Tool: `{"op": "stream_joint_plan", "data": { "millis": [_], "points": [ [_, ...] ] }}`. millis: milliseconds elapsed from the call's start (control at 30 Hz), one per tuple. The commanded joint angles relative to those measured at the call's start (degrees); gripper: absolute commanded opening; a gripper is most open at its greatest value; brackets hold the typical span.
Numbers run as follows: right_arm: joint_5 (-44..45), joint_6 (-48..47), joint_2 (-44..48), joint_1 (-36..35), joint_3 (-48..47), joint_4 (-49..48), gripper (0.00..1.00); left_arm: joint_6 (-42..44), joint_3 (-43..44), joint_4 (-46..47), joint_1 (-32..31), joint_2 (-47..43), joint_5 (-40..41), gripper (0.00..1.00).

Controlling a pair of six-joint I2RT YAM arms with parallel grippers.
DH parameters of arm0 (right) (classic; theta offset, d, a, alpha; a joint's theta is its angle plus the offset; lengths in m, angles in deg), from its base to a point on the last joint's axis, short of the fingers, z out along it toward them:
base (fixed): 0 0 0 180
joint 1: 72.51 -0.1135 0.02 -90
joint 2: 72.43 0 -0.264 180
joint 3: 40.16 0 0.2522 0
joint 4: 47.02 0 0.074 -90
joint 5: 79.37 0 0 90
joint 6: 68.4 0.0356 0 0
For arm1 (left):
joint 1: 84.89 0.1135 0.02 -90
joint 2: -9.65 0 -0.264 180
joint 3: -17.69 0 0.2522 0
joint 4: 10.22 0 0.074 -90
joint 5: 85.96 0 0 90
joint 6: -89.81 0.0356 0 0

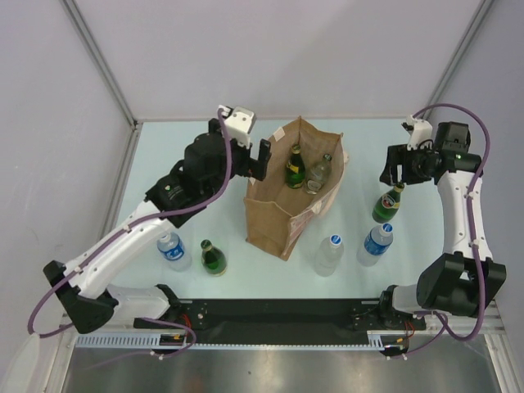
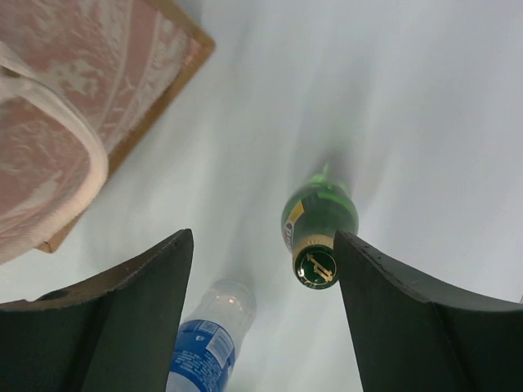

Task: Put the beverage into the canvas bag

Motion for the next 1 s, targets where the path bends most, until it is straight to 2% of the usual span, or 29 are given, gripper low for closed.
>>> {"op": "stream_joint_plan", "data": {
  "millis": [0, 200, 433, 767, 967],
  "points": [
    [4.8, -0.4, 2.5, 0.8, 2.5, -0.8, 0.75, -1.3, -2.2, -0.7, 1.3, -5.0, 4.5, 1.0],
    [6.3, -0.5, 1.5, 1.1, 4.5, -2.2, 0.72, -1.2, -2.9, -2.2, 1.5, -6.8, 5.9, 1.0],
    [7.0, -1.2, 0.1, 1.1, 5.0, -1.3, 0.63, -1.9, -4.1, -2.7, 1.5, -7.5, 6.0, 1.0],
    [8.2, -1.8, -1.7, 1.1, 5.8, -2.0, 0.57, -2.2, -5.7, -3.7, 1.6, -8.3, 6.2, 1.0],
    [7.8, -1.9, -2.8, 1.1, 5.6, -2.6, 0.49, -2.6, -6.0, -4.0, 1.5, -8.5, 6.1, 1.0]
  ]
}}
